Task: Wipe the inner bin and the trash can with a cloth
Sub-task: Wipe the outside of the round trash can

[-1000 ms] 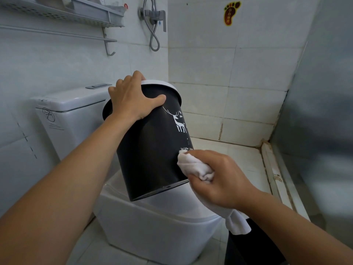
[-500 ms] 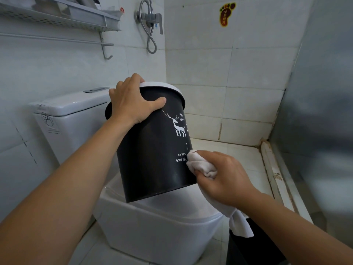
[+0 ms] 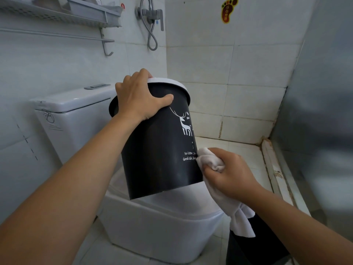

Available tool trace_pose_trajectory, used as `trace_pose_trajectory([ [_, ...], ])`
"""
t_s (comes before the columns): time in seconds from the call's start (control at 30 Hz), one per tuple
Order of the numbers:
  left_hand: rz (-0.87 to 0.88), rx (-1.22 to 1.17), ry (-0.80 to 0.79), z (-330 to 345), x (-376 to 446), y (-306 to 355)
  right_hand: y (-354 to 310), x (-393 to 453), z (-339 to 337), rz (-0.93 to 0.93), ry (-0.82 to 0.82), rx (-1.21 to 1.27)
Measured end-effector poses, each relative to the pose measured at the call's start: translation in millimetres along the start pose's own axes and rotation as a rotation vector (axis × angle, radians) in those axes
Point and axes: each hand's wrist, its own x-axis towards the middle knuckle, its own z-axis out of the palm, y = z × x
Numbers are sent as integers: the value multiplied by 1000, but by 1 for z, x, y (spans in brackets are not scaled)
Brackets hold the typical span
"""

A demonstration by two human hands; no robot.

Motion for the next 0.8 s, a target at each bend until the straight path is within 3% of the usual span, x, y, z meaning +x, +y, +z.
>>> trace_pose_trajectory([
  [0.17, -53, 25, 1, 4, 4, -5, -39, -7, -7, -263, -58, 156],
  [0.3, -26, 52, 23, 5, 2, 5, -59, -17, -3, -420, -137, -1],
  [0.57, -78, 153, 43, 3, 2, 7, -42, 0, -13, -251, 29, -137],
  [0.73, -86, 139, 50, 2, 2, 5, -72, -22, -5, -441, -237, -124],
  [0.8, -70, 124, 47, 2, 0, 5, -72, -19, -1, -455, -215, -117],
])
